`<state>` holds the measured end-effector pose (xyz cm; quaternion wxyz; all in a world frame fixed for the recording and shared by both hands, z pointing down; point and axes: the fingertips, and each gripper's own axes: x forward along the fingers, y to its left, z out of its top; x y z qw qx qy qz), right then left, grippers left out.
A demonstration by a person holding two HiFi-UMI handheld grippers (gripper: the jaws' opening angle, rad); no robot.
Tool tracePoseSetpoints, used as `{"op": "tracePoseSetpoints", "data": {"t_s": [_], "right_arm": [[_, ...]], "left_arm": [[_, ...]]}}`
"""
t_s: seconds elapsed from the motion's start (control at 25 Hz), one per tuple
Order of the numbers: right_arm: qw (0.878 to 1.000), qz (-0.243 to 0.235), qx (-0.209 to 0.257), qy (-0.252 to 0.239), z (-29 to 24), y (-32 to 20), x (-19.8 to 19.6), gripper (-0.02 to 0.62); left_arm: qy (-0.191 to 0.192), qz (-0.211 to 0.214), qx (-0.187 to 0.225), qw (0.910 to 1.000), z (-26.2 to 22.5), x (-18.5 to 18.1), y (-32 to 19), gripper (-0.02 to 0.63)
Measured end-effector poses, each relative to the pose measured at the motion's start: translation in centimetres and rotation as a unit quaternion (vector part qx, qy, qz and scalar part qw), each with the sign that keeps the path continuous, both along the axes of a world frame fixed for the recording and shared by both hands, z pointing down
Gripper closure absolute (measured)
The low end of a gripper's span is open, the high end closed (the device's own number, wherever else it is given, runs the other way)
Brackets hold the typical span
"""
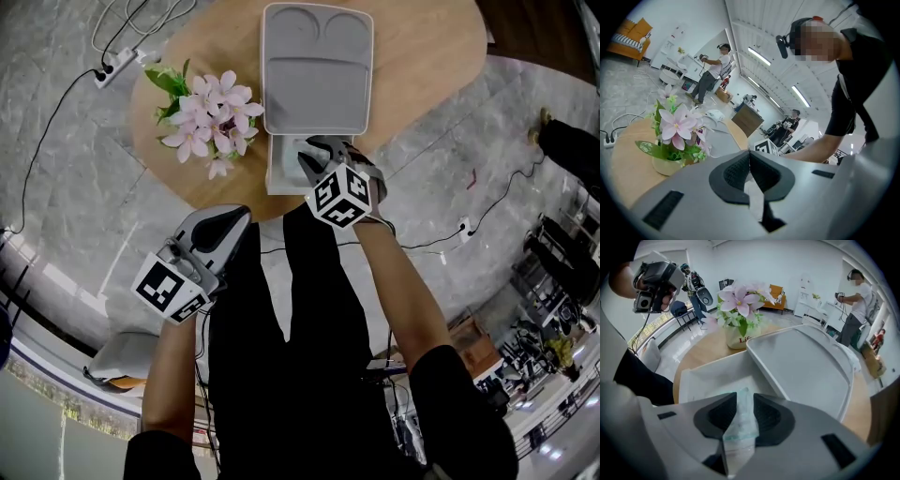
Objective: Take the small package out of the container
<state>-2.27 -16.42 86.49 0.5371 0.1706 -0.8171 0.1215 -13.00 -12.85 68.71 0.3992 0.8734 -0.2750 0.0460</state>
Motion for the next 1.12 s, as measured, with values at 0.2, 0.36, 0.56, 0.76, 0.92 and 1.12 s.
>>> {"op": "tracePoseSetpoints", "data": {"t_s": [0.2,0.36,0.56,0.76,0.92,1.12], "right_arm": [[0.999,-0.018,-0.002,0.037,0.8,0.4,0.1,0.476],[0.998,-0.046,-0.008,0.043,0.9,1.2,0.0,0.459],[0.997,-0.047,-0.009,0.057,1.3,1.5,0.1,0.442],[0.995,-0.040,-0.019,0.091,2.3,1.3,0.3,0.433],[0.994,-0.027,-0.032,0.102,2.5,1.1,0.4,0.434],[0.991,-0.041,-0.062,0.111,2.8,1.5,0.5,0.459]], "left_arm": [[0.001,0.003,-0.004,1.0000,0.3,0.2,0.3,0.589],[0.003,0.004,-0.001,1.0000,0.2,0.4,0.3,0.589],[0.005,0.002,0.000,1.0000,0.2,0.5,0.3,0.589],[0.005,0.003,-0.003,1.0000,0.4,0.6,0.5,0.589],[0.007,0.006,-0.007,0.9999,0.5,0.8,0.8,0.589],[0.011,0.008,-0.006,0.9999,0.5,0.9,0.7,0.589]]}}
